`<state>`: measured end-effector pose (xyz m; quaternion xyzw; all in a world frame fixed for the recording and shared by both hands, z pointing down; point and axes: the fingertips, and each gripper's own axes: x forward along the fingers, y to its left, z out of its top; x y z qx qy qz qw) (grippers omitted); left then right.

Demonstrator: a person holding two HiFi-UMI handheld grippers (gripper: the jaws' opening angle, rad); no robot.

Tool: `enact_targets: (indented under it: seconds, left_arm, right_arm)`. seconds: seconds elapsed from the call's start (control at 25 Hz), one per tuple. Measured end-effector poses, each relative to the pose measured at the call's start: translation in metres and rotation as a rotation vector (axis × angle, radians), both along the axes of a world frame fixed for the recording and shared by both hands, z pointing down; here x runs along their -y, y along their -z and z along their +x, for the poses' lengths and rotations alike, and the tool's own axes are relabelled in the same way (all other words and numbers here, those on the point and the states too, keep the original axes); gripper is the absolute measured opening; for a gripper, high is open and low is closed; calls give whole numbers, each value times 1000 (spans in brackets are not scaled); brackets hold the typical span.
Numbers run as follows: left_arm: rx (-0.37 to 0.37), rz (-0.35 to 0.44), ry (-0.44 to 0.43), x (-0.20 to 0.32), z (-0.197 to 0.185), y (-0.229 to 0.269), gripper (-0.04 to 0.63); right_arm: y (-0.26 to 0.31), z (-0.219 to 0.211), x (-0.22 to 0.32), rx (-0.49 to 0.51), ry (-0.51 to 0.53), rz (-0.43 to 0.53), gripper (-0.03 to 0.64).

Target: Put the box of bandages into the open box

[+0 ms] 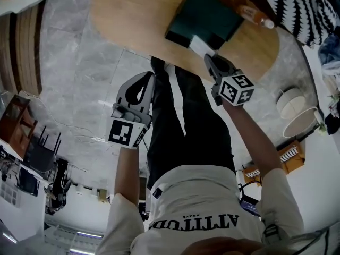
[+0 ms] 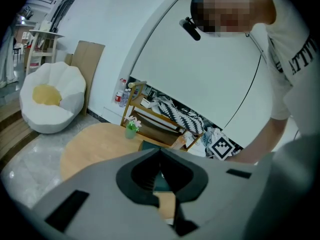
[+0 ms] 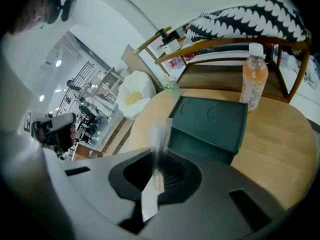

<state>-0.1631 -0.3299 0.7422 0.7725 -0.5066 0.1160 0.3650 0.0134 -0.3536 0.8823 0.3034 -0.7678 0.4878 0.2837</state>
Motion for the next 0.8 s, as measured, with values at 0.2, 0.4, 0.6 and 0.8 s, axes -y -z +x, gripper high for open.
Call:
enact_targets:
  seconds: [0.2, 0.4, 0.6, 0.8]
  left_arm:
    - [11, -23, -9, -2, 6, -35, 21]
    - [6, -44, 1, -11, 10, -62, 21]
    - [-4, -94, 9, -19, 16, -75, 21]
    - [11, -87, 17, -27, 8, -78, 21]
  right_arm:
    - [-55, -13, 5, -35, 42, -4, 28]
    - [-103, -29, 11, -64, 52, -31, 29]
    - [-138, -40, 20, -80, 30, -75, 29]
    - [-159, -43, 15, -90, -35, -188, 112]
